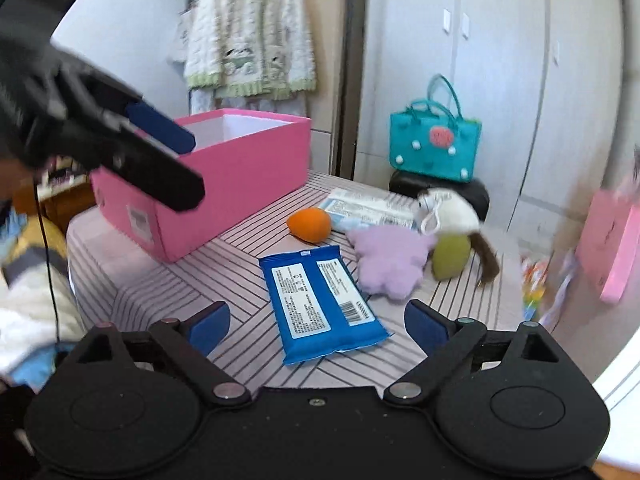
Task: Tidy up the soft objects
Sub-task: 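Move both tools down to the blue wet-wipe packet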
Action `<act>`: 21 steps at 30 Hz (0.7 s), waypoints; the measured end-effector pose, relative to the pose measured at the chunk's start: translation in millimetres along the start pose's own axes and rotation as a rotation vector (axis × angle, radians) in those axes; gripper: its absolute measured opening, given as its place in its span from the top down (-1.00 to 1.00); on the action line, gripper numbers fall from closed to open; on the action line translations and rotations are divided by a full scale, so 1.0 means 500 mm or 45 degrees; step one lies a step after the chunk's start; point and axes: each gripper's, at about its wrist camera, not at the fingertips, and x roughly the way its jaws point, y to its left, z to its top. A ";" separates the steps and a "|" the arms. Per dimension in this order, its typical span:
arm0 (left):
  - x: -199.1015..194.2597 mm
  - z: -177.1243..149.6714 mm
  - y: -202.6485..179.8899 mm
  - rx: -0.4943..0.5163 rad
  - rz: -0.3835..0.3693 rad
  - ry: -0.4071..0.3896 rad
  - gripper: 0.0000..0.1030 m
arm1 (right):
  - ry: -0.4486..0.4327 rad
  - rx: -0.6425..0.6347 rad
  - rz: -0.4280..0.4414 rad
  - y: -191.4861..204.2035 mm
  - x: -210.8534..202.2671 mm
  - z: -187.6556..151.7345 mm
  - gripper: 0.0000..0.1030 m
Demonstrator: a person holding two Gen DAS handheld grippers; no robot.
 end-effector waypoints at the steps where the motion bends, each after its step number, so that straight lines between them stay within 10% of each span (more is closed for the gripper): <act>1: 0.015 0.002 0.002 -0.012 -0.010 0.031 -0.94 | -0.002 0.045 0.008 -0.007 0.008 -0.003 -0.90; 21: 0.204 0.007 0.047 -0.146 -0.102 0.180 -0.91 | 0.123 0.249 -0.018 -0.036 0.134 -0.053 -0.88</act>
